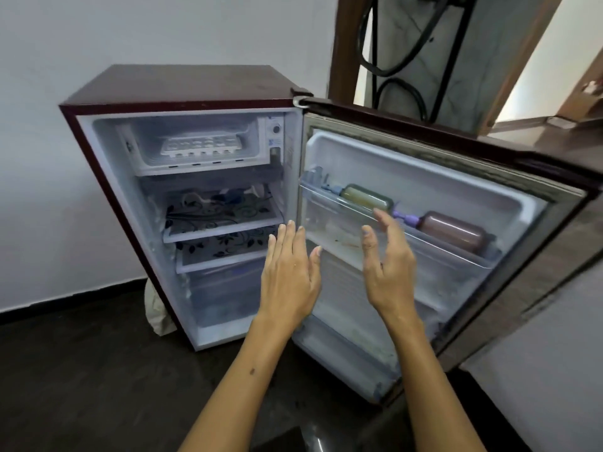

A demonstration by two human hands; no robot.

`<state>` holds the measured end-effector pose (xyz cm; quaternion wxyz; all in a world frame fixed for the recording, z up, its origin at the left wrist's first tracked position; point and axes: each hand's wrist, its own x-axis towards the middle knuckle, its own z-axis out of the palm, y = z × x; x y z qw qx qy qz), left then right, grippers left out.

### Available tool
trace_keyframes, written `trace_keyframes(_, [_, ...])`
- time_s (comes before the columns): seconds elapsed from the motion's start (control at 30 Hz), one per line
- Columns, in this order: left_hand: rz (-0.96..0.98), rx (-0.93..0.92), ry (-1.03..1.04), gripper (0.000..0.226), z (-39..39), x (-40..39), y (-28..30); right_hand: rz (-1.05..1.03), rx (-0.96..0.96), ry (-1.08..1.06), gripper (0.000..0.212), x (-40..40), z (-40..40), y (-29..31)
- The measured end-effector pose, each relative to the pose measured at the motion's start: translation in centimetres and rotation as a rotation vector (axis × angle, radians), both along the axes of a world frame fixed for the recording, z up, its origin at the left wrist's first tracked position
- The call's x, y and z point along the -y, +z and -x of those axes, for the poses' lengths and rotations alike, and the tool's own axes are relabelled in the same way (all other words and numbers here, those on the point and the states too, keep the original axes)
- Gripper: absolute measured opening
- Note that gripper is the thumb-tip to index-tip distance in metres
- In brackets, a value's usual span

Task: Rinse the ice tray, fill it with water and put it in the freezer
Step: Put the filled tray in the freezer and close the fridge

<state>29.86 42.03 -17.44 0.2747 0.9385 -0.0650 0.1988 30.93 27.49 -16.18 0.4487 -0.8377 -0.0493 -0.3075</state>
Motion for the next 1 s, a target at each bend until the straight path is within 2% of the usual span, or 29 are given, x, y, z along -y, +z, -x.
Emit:
trace_keyframes(0.13, [0.055,0.034,-0.067,0.06,0.4,5.4,1.0,-0.117,0.152,-0.246,0.046,8.1,0.4,1.0])
trace_keyframes(0.27, [0.107,0.056,-0.137,0.058,0.6,11.8,1.9,-0.253,0.242,-0.463,0.057,17.1,-0.8,1.3])
trace_keyframes(0.37, [0.133,0.074,-0.209,0.057,1.0,16.3,2.4,-0.373,0.087,-0.486,0.056,22.4,-2.1,1.9])
trace_keyframes(0.47, [0.121,0.084,-0.242,0.063,1.7,19.8,2.4,-0.526,-0.09,-0.421,0.072,25.8,-4.2,2.4])
trace_keyframes(0.57, [0.084,0.08,-0.252,0.062,2.8,21.6,2.1,-0.649,-0.219,-0.268,0.07,27.0,-5.2,3.1])
trace_keyframes(0.67, [0.068,0.079,-0.228,0.057,3.9,22.3,2.1,-0.659,-0.257,-0.205,0.072,26.9,-5.1,3.4])
trace_keyframes(0.87, [0.045,0.106,-0.173,0.057,5.3,22.5,2.5,-0.752,-0.16,-0.307,0.069,25.6,-3.2,2.7])
trace_keyframes(1.0, [0.037,0.146,-0.141,0.057,6.0,22.0,2.9,-0.82,-0.058,-0.345,0.053,23.6,-1.4,1.4])
